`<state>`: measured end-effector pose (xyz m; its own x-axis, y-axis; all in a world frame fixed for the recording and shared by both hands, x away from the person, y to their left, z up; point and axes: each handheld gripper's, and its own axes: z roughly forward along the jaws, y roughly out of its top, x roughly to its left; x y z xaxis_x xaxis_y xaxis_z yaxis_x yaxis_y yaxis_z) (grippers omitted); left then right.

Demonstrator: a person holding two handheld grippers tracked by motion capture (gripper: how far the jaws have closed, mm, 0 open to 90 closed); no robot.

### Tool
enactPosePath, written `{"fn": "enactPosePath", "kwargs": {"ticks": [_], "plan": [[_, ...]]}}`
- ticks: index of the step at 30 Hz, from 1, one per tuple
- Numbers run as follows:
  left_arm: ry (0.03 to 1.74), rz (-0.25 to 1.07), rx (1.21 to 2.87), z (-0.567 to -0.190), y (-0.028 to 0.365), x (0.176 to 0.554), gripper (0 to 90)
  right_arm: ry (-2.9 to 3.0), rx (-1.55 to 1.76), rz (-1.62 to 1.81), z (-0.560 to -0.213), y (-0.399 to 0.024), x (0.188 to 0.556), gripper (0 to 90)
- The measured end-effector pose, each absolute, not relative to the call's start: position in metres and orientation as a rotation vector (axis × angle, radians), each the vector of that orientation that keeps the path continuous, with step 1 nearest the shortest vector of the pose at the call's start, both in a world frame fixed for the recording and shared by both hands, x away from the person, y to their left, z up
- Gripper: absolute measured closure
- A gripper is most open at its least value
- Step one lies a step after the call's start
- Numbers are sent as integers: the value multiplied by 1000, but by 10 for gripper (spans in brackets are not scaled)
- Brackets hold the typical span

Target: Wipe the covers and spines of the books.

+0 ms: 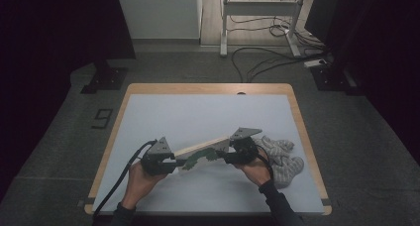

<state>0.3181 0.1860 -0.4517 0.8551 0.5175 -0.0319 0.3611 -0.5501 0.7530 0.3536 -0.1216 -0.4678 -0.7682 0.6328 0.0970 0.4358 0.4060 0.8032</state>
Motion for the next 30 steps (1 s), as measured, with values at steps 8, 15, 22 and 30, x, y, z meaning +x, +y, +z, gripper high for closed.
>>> {"fn": "enactPosePath", "kwargs": {"ticks": [8,15,22,30], "plan": [[687,333,2244,-455,189,325,640,2429,926,1291,-471,-113,361,458],[716,370,2232,-458,190,325,603,2430,930,1293,-475,-113,362,489],[742,361,2190,-456,199,322,623,2427,937,1297,-476,-114,363,503],[735,360,2185,-457,200,320,641,2443,925,1292,-475,-115,363,499]]}}
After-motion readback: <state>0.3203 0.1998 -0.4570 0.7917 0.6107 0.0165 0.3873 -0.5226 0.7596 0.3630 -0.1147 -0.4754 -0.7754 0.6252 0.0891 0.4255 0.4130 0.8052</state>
